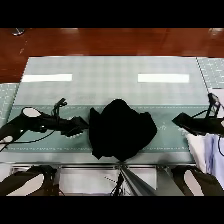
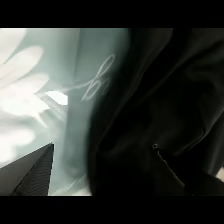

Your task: Fold the shirts.

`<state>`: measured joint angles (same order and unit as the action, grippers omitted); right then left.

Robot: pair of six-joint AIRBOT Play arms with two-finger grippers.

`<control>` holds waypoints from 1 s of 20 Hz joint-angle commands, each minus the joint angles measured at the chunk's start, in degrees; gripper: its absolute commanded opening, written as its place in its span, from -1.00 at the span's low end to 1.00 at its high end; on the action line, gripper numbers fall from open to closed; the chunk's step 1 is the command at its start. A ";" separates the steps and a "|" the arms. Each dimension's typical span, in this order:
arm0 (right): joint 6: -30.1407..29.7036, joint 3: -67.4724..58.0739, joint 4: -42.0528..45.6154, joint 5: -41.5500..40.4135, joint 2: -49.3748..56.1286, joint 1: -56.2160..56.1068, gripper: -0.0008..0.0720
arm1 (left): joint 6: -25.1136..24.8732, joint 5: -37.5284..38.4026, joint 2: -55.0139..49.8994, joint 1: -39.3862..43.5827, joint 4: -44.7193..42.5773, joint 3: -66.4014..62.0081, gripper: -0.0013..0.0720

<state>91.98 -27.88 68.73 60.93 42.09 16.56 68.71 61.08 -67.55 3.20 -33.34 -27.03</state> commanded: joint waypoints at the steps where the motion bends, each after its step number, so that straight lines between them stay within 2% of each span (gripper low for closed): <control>1: -4.13 4.26 -8.22 0.81 -1.07 -1.62 0.72 | -8.13 -5.73 -6.84 4.55 12.13 0.39 0.94; 4: -4.07 4.55 -7.54 1.07 -0.94 -5.99 0.72 | -10.19 -9.77 -9.14 8.59 16.92 -0.92 0.92; 5: -3.91 4.57 -7.30 1.99 -0.52 -7.34 0.72 | -10.80 -10.03 -9.81 9.81 16.87 -1.62 0.21; 6: -3.91 4.57 -7.52 3.30 0.22 -9.05 0.72 | -13.38 -8.92 -10.47 10.34 16.87 -2.45 -0.93; 7: -3.91 4.57 -7.65 4.15 1.22 -11.15 0.72 | -15.04 -7.21 -10.86 10.40 16.87 -3.41 -0.90; 9: -3.96 4.57 -8.26 3.89 4.35 -16.20 0.72 | -15.13 -5.60 -10.82 10.25 16.87 -5.18 -0.90; 13: -7.30 4.52 -17.44 -5.51 12.20 -23.87 0.70 | -15.10 -5.07 -10.82 9.99 16.87 -7.04 -0.90; 14: -8.72 4.24 -19.93 -8.33 14.38 -24.96 0.52 | -15.13 -5.03 -10.84 9.99 16.87 -7.02 -0.90; 15: -10.64 3.30 -21.81 -9.66 16.31 -25.53 -0.12 | -15.17 -4.94 -10.82 9.92 16.87 -7.04 -0.90; 16: -14.64 1.11 -23.39 -9.14 17.57 -25.64 -0.92 | -16.44 -3.85 -10.71 9.49 16.52 -7.23 -0.89; 17: -17.22 -2.86 -22.27 -6.99 17.81 -24.98 -0.91 | -17.70 -1.40 -10.56 8.31 15.82 -7.74 -0.90; 20: -14.67 -23.43 -12.70 -0.22 17.75 -21.20 -0.91 | -17.64 5.03 -7.32 0.79 18.16 -13.51 -0.90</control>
<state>78.32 -37.56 51.29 57.17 58.54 -6.22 52.01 60.51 -76.97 8.78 -17.06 -36.53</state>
